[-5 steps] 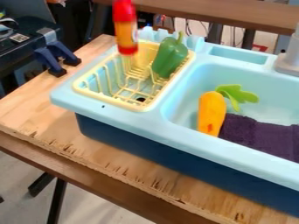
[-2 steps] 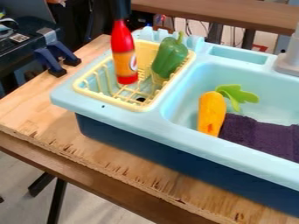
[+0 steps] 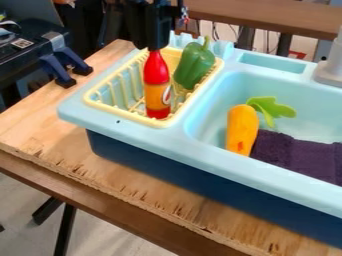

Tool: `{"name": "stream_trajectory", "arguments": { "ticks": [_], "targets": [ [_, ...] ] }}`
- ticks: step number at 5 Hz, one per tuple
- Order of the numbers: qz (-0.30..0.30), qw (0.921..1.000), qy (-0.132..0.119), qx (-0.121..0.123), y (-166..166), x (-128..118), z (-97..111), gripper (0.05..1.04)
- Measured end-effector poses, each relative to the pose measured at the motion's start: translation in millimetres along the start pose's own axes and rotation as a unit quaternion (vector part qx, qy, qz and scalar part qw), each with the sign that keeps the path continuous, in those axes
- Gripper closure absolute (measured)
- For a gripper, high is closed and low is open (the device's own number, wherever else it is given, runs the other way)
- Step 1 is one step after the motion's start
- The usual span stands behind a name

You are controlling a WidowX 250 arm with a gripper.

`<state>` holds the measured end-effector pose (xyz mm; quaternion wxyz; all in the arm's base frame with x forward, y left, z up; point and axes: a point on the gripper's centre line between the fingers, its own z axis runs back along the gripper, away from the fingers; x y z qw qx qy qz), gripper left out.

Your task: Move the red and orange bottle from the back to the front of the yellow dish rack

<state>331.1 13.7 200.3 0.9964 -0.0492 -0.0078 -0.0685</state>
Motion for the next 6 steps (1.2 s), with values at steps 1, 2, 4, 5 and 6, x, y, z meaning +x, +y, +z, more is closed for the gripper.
{"name": "stream_trajectory", "arguments": {
  "ticks": [1,2,4,5,6],
  "targets": [
    [-0.009,0.9999,0.008,0.001,1,-4,-10,0.75],
    [-0.01,0.9999,-0.001,-0.004,0,-12,-8,0.687],
    [-0.005,0.9997,0.007,-0.024,5,-18,-9,0.109],
    [-0.018,0.9995,0.011,-0.023,2,-18,-11,0.076],
    [-0.01,0.9994,0.003,-0.033,-5,-20,12,0.079]
  ]
}}
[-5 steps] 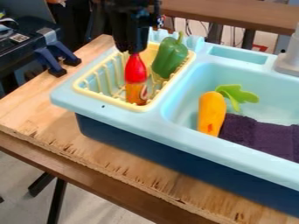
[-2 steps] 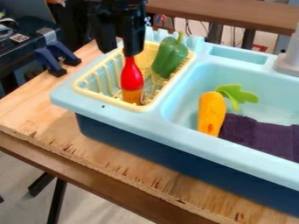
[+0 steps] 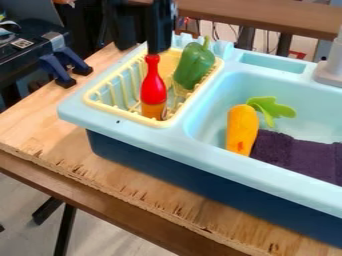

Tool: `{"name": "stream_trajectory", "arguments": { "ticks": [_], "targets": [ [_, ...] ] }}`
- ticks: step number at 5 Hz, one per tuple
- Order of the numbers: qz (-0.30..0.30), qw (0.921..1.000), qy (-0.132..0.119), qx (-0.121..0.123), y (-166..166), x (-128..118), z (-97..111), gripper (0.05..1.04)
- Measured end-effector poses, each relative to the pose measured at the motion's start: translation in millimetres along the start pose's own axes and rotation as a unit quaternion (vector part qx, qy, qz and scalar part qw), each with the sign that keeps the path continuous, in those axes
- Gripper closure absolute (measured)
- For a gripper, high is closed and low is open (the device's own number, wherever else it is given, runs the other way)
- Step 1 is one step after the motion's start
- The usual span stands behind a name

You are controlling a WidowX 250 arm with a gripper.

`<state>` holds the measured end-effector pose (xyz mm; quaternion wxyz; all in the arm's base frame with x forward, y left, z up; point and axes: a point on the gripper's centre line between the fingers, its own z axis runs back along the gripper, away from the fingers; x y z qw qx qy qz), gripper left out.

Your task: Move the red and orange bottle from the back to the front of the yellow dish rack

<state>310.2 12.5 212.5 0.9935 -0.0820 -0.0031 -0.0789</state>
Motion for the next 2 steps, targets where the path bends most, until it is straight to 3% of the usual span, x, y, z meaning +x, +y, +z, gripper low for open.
{"name": "stream_trajectory", "arguments": {
  "ticks": [1,2],
  "targets": [
    [-0.01,0.9992,-0.035,-0.013,-15,-7,33,0.081],
    [-0.041,0.9982,-0.044,-0.004,-31,-5,49,0.081]
  ]
}}
